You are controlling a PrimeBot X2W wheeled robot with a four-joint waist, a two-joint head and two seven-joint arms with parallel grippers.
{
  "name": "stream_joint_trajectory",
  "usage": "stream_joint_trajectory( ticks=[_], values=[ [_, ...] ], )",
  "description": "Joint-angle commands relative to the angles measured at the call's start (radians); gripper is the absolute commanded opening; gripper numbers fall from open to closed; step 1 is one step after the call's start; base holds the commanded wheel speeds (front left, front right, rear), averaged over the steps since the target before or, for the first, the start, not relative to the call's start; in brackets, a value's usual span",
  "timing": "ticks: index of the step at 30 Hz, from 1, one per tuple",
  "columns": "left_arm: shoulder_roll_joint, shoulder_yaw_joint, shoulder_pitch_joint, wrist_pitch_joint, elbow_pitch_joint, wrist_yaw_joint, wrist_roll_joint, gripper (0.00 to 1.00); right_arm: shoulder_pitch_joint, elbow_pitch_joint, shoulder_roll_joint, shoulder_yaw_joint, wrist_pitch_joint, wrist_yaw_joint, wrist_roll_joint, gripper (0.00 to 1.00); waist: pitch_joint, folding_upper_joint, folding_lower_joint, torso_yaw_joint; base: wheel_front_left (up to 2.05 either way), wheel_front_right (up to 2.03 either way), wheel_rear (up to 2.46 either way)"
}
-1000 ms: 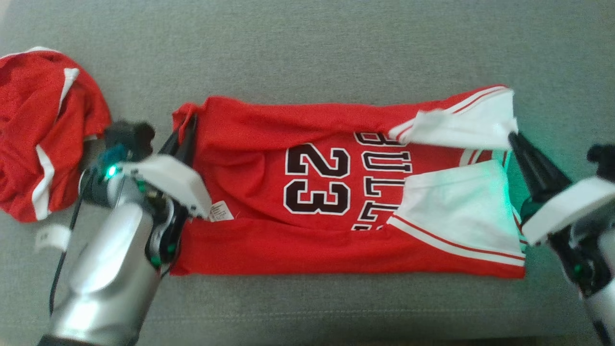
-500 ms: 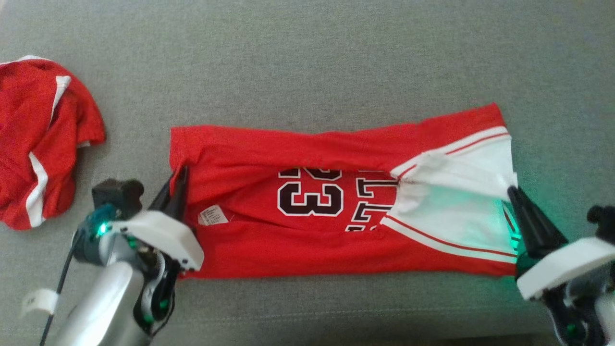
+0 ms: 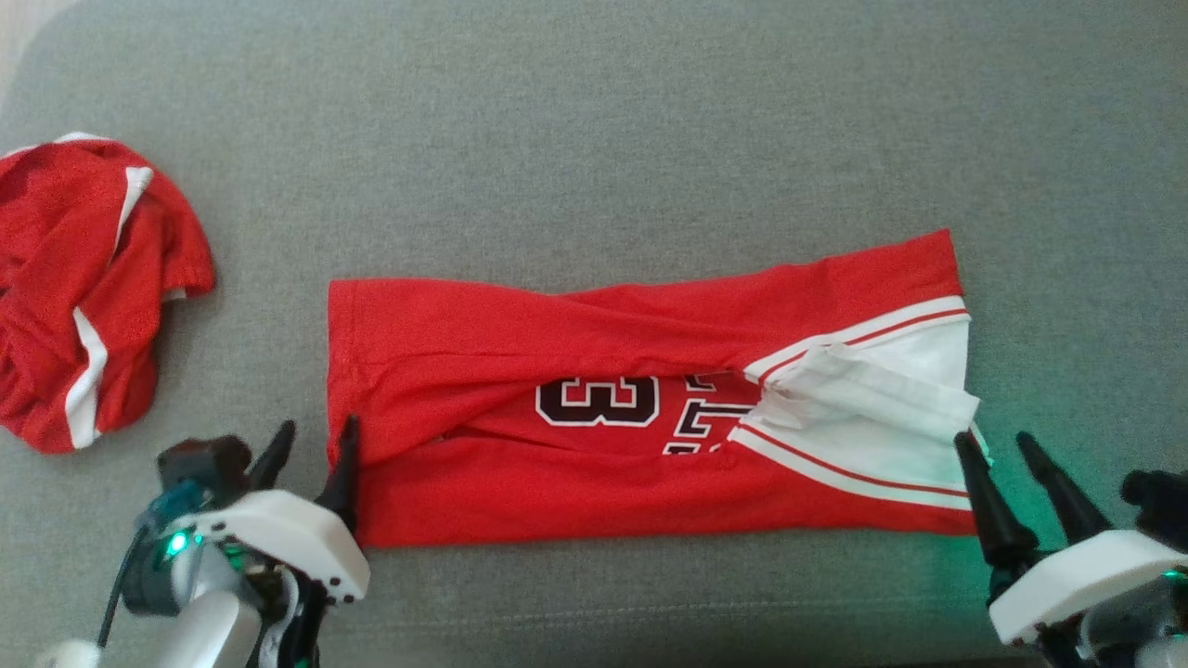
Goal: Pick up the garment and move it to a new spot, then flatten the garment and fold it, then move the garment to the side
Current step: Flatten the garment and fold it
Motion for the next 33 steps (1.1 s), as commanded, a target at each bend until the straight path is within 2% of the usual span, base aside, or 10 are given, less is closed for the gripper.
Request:
stream_joint_trajectory(
  ticks=[1,7,12,20,33],
  values=[
    [0.028,0.047,-0.013,-0.029,-0.024,0.015,0.008,1.00,-0.003,-0.042,-0.009,0.002,-0.021,0.004,-0.022,1.00,-0.011,0.0000,0.0001,-0.002,0.00,0.00,0.00],
    [0.005,0.076,0.021,-0.165,-0.092,0.083,0.061,1.00,-0.017,-0.126,0.040,-0.067,-0.085,0.004,-0.144,1.00,-0.054,0.0000,0.0001,-0.006,0.00,0.00,0.00],
    [-0.010,0.084,0.034,-0.204,-0.185,0.122,0.138,1.00,-0.039,-0.224,0.059,-0.072,-0.073,0.004,-0.230,1.00,-0.104,0.0000,0.0001,-0.010,0.00,0.00,0.00],
    [-0.021,0.070,0.041,-0.211,-0.273,0.123,0.215,1.00,-0.044,-0.294,0.075,-0.055,-0.042,0.004,-0.279,1.00,-0.141,0.0000,0.0001,-0.014,0.00,0.00,0.00],
    [-0.019,0.051,0.039,-0.209,-0.287,0.135,0.250,1.00,-0.047,-0.277,0.075,-0.058,-0.022,0.004,-0.269,1.00,-0.115,0.0000,0.0001,-0.009,0.00,0.00,0.00]
  ],
)
